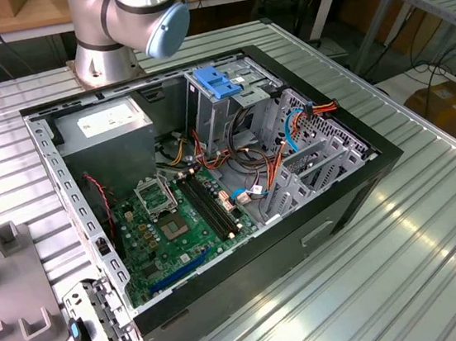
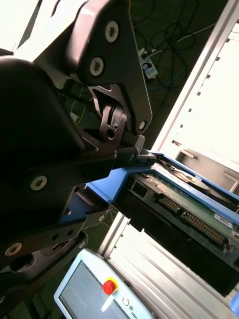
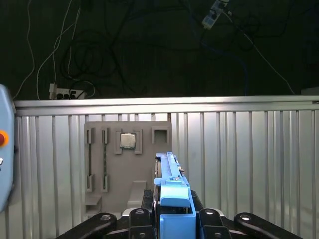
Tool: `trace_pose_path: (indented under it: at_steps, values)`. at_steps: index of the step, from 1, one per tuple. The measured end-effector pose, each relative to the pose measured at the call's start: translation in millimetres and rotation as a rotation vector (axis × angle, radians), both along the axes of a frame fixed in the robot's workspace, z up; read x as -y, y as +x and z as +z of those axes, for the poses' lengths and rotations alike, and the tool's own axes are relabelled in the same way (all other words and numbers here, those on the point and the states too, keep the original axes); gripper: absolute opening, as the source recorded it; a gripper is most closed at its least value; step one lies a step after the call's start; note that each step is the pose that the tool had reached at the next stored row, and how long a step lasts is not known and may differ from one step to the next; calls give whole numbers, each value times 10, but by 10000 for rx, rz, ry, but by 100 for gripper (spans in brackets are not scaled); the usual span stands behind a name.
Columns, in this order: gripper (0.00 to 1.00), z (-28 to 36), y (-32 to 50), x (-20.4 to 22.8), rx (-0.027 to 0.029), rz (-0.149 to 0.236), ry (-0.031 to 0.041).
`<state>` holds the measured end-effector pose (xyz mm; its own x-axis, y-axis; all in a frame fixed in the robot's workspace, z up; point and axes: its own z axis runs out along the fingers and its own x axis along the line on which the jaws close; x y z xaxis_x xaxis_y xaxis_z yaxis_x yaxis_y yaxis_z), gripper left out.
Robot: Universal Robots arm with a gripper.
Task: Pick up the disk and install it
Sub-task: 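Pick up the disk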
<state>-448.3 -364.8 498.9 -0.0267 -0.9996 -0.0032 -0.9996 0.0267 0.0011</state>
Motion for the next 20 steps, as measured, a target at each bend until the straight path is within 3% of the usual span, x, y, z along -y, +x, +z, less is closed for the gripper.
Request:
trace_pose_path:
  at_steps: [20]
  values:
    - [37,-1,391,0,0,0,0]
